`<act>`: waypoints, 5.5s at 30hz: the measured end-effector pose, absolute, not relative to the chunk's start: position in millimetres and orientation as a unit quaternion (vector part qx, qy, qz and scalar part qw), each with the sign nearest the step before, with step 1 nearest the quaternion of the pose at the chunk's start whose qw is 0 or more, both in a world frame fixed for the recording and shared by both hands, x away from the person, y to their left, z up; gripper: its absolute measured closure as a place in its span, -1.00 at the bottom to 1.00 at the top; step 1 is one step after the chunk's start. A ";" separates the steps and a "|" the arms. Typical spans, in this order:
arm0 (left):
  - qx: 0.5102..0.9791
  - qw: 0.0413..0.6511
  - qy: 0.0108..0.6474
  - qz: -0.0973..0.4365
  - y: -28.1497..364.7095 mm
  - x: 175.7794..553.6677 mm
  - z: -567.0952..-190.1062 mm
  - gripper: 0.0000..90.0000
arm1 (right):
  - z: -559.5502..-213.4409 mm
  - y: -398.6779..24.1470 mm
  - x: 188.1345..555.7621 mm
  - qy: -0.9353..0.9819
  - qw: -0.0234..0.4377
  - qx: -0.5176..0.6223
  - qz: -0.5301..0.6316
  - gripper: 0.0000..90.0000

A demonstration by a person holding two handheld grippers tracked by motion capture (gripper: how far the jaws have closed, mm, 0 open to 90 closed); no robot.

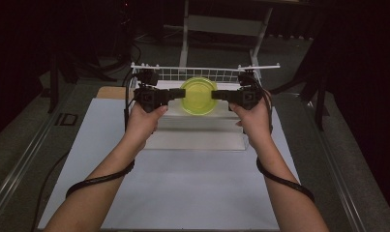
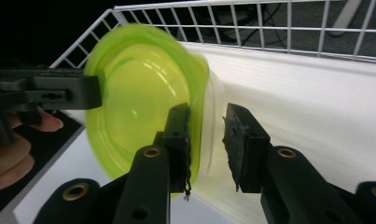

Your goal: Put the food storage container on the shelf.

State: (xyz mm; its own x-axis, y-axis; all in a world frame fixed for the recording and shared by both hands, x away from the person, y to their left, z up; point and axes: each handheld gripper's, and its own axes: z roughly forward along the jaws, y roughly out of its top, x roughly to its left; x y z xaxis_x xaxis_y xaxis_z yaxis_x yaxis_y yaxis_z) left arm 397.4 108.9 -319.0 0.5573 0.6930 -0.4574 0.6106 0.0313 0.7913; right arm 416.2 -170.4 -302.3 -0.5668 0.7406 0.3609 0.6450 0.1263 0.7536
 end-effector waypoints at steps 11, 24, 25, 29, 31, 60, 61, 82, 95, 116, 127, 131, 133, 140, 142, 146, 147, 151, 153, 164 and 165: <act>0.683 0.539 0.490 0.052 105.1 406.7 -320.5 0.55 | -304.6 -166.0 421.3 0.731 0.044 0.489 0.474 0.63; 0.680 0.529 0.502 0.073 103.7 417.1 -321.3 0.27 | -304.8 -165.8 425.7 0.714 0.033 0.512 0.476 0.30; 0.676 0.533 0.504 0.069 105.1 417.5 -321.5 0.22 | -304.5 -166.1 425.7 0.714 0.036 0.512 0.476 0.27; 0.669 0.544 0.502 0.068 109.0 416.3 -321.5 0.22 | -302.9 -168.2 426.0 0.712 0.039 0.510 0.480 0.18; 0.667 0.553 0.495 0.063 111.5 411.1 -321.4 0.22 | -300.2 -170.5 423.8 0.715 0.061 0.506 0.480 0.15; 0.664 0.639 0.357 0.154 125.2 284.4 -387.5 -0.99 | -337.1 -157.7 393.8 0.746 0.040 0.471 0.469 1.00; 0.670 0.635 0.352 0.154 124.2 281.6 -390.5 -0.99 | -336.7 -157.7 395.0 0.744 0.040 0.472 0.471 1.00; 0.682 0.640 0.323 0.143 121.6 273.6 -390.2 -0.99 | -336.4 -165.3 392.0 0.742 0.046 0.470 0.475 0.79; 0.693 0.638 0.307 0.138 124.2 258.0 -397.7 -0.99 | -346.4 -161.1 339.5 0.774 0.084 0.388 0.493 0.07; 0.718 0.624 0.272 0.147 125.1 235.8 -417.0 -0.99 | -396.9 -173.5 300.7 0.784 0.120 0.329 0.513 -0.65; 0.735 0.607 0.272 0.131 124.9 225.1 -442.6 -0.99 | -428.6 -189.7 283.1 0.783 0.113 0.333 0.513 -0.65; 0.741 0.602 0.269 0.126 124.6 223.3 -449.3 -0.99 | -437.3 -195.4 276.6 0.782 0.112 0.330 0.517 -0.65; 0.743 0.601 0.267 0.125 124.3 222.3 -451.8 -0.99 | -440.1 -198.4 273.6 0.782 0.112 0.331 0.516 -0.65; 0.750 0.595 0.263 0.120 126.7 218.8 -459.9 -0.99 | -452.1 -208.1 263.0 0.790 0.114 0.329 0.505 -0.65; 0.748 0.596 0.266 0.119 128.8 217.5 -461.7 -0.99 | -454.9 -211.2 260.1 0.792 0.118 0.328 0.501 -0.64; 0.752 0.591 0.264 0.122 131.3 214.9 -464.3 -0.99 | -457.7 -217.5 255.0 0.793 0.116 0.331 0.498 -0.64; 0.754 0.590 0.264 0.121 132.0 214.4 -464.6 -0.99 | -458.1 -219.3 253.4 0.792 0.118 0.331 0.500 -0.64; 0.757 0.586 0.263 0.120 135.3 211.5 -465.7 -0.99 | -460.3 -225.7 247.8 0.790 0.114 0.333 0.502 -0.64; 0.760 0.582 0.264 0.119 137.6 209.5 -467.0 -0.99 | -462.1 -228.2 245.2 0.792 0.113 0.334 0.498 -0.64; 0.752 0.596 0.258 0.115 146.2 207.5 -471.9 -0.99 | -469.1 -240.0 238.6 0.787 0.119 0.335 0.505 -0.65; 0.752 0.596 0.258 0.116 146.9 207.7 -472.2 -0.99 | -469.4 -240.7 237.9 0.787 0.121 0.333 0.506 -0.65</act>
State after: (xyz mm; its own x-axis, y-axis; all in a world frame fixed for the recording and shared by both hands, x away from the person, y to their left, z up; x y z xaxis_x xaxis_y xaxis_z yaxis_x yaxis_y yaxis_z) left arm 207.7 146.9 -472.2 0.8404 0.5253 -0.1331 0.2492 -0.1567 0.9557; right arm 237.9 -240.7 -469.4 -0.7488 0.6466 0.1460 0.4013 0.2669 0.8762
